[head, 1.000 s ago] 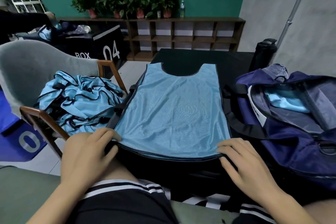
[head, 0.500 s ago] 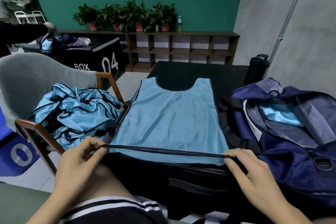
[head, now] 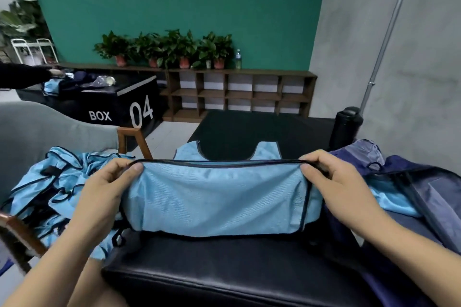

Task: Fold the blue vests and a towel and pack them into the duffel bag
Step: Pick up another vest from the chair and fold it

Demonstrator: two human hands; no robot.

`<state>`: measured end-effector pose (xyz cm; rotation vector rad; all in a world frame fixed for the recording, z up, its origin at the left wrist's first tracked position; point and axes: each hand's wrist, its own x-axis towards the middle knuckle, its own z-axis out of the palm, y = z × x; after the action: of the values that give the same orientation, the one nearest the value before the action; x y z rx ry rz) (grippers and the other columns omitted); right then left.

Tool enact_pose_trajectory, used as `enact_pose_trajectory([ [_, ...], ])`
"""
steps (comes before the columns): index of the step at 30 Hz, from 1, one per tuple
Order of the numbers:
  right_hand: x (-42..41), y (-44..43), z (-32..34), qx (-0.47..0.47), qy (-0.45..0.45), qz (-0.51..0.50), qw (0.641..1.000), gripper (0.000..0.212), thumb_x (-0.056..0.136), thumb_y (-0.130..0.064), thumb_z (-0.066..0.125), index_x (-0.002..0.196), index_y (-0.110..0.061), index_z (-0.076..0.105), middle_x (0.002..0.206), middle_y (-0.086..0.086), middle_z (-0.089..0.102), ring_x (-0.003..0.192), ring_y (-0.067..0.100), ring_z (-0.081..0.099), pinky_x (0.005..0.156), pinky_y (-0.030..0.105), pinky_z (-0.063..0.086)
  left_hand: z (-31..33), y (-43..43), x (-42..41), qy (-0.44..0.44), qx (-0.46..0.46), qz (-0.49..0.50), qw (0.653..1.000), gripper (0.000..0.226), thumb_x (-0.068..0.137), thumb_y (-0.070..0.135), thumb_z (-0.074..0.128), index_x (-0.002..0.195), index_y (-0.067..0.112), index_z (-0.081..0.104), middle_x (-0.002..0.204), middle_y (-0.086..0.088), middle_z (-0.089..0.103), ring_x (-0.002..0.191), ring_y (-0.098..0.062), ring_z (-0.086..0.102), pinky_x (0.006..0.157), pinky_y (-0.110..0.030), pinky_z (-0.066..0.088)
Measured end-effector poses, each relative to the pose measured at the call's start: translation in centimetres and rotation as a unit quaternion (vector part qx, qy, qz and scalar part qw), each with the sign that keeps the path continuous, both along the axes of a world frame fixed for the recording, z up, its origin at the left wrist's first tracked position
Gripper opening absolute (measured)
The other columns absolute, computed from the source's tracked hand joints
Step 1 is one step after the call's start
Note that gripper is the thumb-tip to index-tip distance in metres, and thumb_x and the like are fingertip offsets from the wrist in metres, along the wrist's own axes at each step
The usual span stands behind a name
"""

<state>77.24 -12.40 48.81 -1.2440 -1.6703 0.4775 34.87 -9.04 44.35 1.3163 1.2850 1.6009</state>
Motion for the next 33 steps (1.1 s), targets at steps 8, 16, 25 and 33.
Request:
enact_pose_trajectory([
  [8,1.2,12.4,1.2,-0.068,-0.002,-0.073,0.995,0.014,0.105,-0.021,0.065,0.102,-0.033,0.072,0.098,-0.009,0.078,0.097,0.014,0.072,0.088,0.039,0.056,0.0,11.3,1.1,-0.034,-0.066,-0.018,0.997,0.025,0.096,0.027,0.078,0.102,0.003,0.071,0.087,-0.007,0.073,0.072,-0.017,0.069,0.07,-0.033,0.052],
  [16,0.3,22.4,-1.7,-0.157,0.014,-0.129,0.979,0.009,0.107,-0.023,0.058,0.107,-0.025,0.066,0.104,0.005,0.072,0.097,0.028,0.069,0.072,0.034,0.051,-1.8,21.1,0.8,-0.035,-0.151,-0.037,0.987,0.027,0.096,0.028,0.079,0.102,0.003,0.073,0.092,-0.016,0.076,0.082,-0.031,0.073,0.078,-0.042,0.058],
  [25,1.2,32.0,-5.3,-0.198,-0.028,-0.161,0.966,0.003,0.104,-0.021,0.063,0.104,-0.021,0.065,0.102,0.003,0.07,0.096,0.019,0.066,0.083,0.037,0.057,-5.4,30.5,-0.2,0.088,-0.173,-0.019,0.981,0.017,0.092,0.032,0.083,0.092,0.015,0.083,0.095,-0.005,0.082,0.097,-0.032,0.078,0.1,-0.054,0.06],
  [33,2.4,35.5,-9.3,-0.242,-0.134,-0.132,0.952,0.004,0.105,-0.025,0.063,0.107,-0.027,0.064,0.094,0.004,0.069,0.077,0.017,0.06,0.068,0.031,0.049,-7.4,33.5,0.5,0.243,-0.155,0.011,0.958,0.014,0.093,0.033,0.081,0.086,0.022,0.08,0.076,0.005,0.078,0.082,-0.022,0.074,0.078,-0.036,0.054],
])
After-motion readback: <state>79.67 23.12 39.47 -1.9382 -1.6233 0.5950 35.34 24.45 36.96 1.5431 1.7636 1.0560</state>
